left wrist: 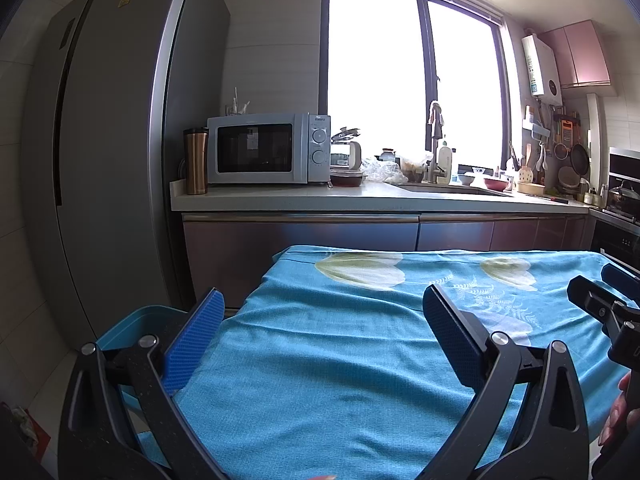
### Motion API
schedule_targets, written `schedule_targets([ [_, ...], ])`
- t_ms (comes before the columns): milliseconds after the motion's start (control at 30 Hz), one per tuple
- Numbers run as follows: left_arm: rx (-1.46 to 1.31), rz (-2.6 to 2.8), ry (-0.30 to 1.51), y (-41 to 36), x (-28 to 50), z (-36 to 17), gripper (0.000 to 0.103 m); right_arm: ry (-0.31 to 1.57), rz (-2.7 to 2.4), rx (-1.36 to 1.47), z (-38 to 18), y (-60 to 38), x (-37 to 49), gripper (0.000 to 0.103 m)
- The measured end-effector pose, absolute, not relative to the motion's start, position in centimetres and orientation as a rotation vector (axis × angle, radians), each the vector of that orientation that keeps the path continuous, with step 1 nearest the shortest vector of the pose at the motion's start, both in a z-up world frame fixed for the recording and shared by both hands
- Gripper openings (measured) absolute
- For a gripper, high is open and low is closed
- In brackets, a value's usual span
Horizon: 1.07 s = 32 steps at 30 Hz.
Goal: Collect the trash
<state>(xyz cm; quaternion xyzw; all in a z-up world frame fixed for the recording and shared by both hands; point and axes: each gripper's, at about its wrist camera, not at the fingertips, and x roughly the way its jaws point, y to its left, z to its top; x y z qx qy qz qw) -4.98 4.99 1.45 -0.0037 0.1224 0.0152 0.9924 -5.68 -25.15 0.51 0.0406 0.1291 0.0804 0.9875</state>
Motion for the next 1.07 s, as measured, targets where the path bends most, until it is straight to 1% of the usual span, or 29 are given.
schedule_targets([
  [800, 0.002, 0.021, 0.257, 4.8, -4.5, 1.5, 0.098, 0.27, 0.156, 0.089, 0.4, -25.4, -5.3, 0.096],
  [867, 0.0, -0.007, 0.298, 4.7, -3.7, 1.3, 0.098, 0.275, 0.151, 0.089, 0.3, -25.6, -5.1, 0.096],
  [1067, -0.036, -0.068, 0.504, 4.9, 1.1, -0.7, 0.098, 0.347, 0.116, 0.097, -0.4, -27.6, -3.7, 0.096],
])
